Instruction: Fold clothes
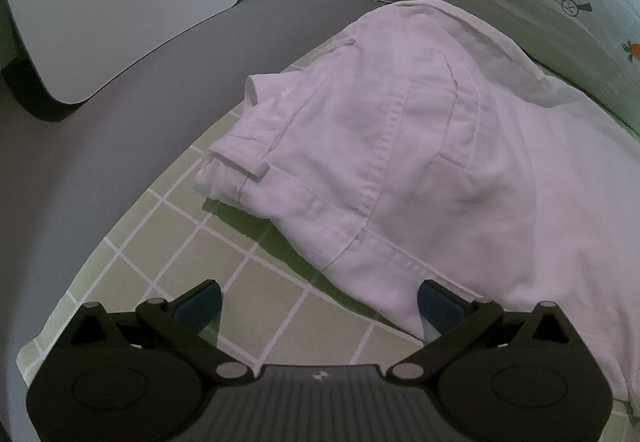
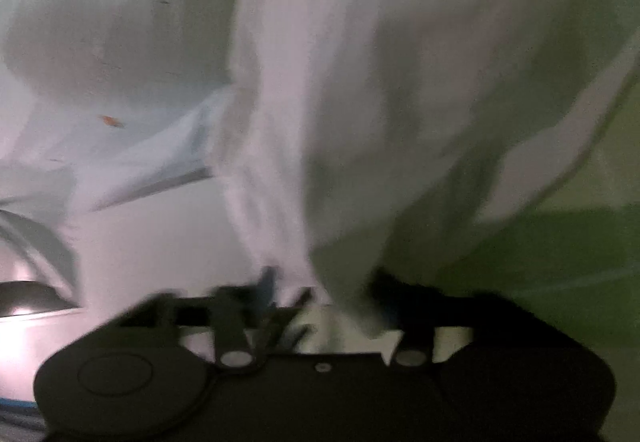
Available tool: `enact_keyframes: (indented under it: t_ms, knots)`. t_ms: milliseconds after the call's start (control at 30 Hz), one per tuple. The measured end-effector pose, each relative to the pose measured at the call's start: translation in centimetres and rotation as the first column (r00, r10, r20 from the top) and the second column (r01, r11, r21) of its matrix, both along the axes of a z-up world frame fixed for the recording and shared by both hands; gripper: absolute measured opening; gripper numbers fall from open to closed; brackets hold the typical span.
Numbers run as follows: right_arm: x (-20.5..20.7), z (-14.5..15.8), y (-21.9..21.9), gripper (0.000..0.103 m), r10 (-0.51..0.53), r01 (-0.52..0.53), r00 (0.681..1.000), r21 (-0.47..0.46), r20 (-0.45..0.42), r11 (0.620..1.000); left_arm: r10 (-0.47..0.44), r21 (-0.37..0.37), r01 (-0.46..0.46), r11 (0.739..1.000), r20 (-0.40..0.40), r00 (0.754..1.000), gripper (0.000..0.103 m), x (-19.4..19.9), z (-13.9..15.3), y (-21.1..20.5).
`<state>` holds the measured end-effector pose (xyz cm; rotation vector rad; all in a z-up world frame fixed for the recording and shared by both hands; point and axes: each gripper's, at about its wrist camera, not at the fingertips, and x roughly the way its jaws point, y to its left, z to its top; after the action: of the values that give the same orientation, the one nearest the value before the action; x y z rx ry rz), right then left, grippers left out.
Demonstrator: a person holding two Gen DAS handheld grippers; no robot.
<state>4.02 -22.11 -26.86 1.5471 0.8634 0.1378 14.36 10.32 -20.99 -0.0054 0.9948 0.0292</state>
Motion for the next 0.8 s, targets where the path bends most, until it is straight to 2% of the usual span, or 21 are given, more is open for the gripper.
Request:
enact_keyframes:
  t_ms: [33,67,167,267,333,400,433,467,533,600,700,767,800]
  knots:
    - [-0.3,-0.2,0.1,0.011,-0.010,0.009,0.999,-0.019,-0.037,1.000,-0.001,-0.001,0.001,1.000,-0.002,1.000,0.103,0.0,0.0,0.0]
    - [-0.8,-0.5,0.2,0.006,-0.024,0.023,0.998,-0.016,-0.064,1.000,-0.002,-0.005,0.001,1.000,-0.005,1.000,0.103,0.1,0.1,0.0]
    - [-1.8,-0.5,0.3,0.006,-0.037,0.036,0.996,-0.010,-0.083,0.999,0.008,-0.035,-0.008,0.999,-0.017,1.000,0.103,0.2,0.3,0.5]
    - [-2.4,0.6,0.3,0.006,-0.004,-0.003,0.995,-0.064,-0.099,0.998,0.065,-0.144,-0.067,0.987,-0.018,0.998,0.103,0.2,0.7,1.9]
    - [-2.7,1.9,0.3,0.005,0.034,-0.051,0.992,-0.137,-0.120,0.989,0.121,-0.241,-0.122,0.963,-0.021,0.992,0.103,0.1,0.9,3.2]
    - [-3.1,3.6,0.3,0.022,0.077,-0.113,0.985,-0.237,-0.155,0.965,0.175,-0.336,-0.175,0.926,-0.029,0.984,0.103,0.1,1.2,4.5]
    - [-3.3,4.7,0.4,0.022,0.091,-0.140,0.981,-0.308,-0.169,0.941,0.202,-0.380,-0.201,0.903,-0.036,0.979,0.103,0.1,1.2,5.1]
    - [-3.5,5.7,0.5,0.025,0.103,-0.167,0.978,-0.379,-0.184,0.910,0.228,-0.419,-0.225,0.880,-0.044,0.973,0.103,0.1,1.2,5.7]
    - [-4.1,8.0,0.7,0.042,0.108,-0.200,0.974,-0.519,-0.201,0.831,0.268,-0.475,-0.261,0.841,-0.054,0.962,0.103,0.1,1.1,6.5]
    - [-4.9,10.4,0.9,0.074,0.095,-0.205,0.975,-0.653,-0.201,0.729,0.278,-0.496,-0.267,0.826,-0.053,0.959,0.103,0.4,1.0,6.7]
    - [-4.3,13.2,0.7,0.096,0.083,-0.197,0.980,-0.807,-0.182,0.557,0.272,-0.489,-0.261,0.833,-0.048,0.961,0.103,0.8,1.0,6.5]
    - [-3.4,14.9,1.1,0.101,0.076,-0.186,0.983,-0.891,-0.169,0.415,0.264,-0.469,-0.251,0.847,-0.039,0.964,0.103,1.2,1.0,6.2]
    - [-2.9,15.4,1.5,0.101,0.072,-0.177,0.984,-0.928,-0.162,0.328,0.260,-0.459,-0.246,0.854,-0.034,0.965,0.103,1.4,1.0,6.1]
